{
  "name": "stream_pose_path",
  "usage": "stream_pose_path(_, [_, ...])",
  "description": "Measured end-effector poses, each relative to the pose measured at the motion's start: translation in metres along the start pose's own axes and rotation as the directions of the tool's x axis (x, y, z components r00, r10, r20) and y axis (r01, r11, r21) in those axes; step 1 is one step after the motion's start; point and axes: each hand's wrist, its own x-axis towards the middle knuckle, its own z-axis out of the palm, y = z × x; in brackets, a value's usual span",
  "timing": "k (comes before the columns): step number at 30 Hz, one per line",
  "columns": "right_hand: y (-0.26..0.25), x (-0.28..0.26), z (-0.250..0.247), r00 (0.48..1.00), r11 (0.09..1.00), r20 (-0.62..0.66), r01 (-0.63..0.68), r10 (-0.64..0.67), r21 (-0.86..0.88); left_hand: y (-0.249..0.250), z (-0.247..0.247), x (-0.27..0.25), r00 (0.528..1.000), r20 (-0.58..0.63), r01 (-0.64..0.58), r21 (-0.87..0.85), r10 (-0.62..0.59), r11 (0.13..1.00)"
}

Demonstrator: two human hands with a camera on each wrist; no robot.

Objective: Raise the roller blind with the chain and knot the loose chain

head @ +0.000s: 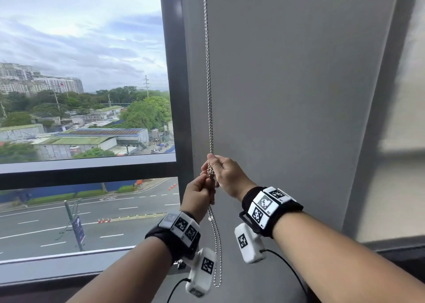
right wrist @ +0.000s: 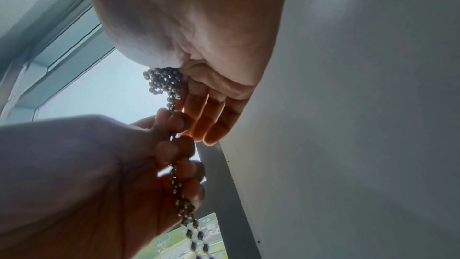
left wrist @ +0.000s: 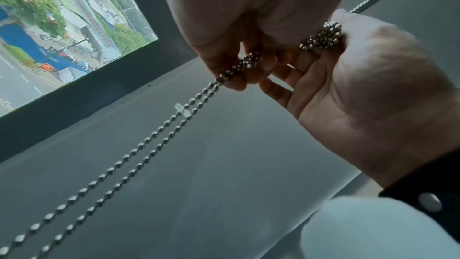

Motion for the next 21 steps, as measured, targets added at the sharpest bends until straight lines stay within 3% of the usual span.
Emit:
stream_pose_path(9, [-0.008, -0.004, -0.011, 1.0, 0.98, -0.023, -0.002, -0.002, -0.199, 0.017, 0.007, -0.004, 0.999, -0.033, 0.046, 0.117, -0.042, 0.992])
stream_pose_path(15, [-0.019, -0.007, -0.025, 0.996, 0.945, 0.088, 0.051, -0.024, -0.324, 0.031, 0.007, -0.003, 0.996, -0.057, 0.079, 0.257, -0.067, 0.963])
stream_pose_path(18, [-0.024, -0.006, -0.035, 0.987, 0.926, 0.163, 0.047, 0.015, -0.374, 0.04, -0.003, 0.002, 0.997, -0.062, 0.065, 0.474, -0.04, 0.878])
stream_pose_path(21, [-0.034, -0.007, -0.046, 0.969, 0.864, 0.231, 0.043, 0.086, -0.502, 0.061, -0.015, 0.007, 0.996, -0.062, 0.084, 0.713, -0.057, 0.696])
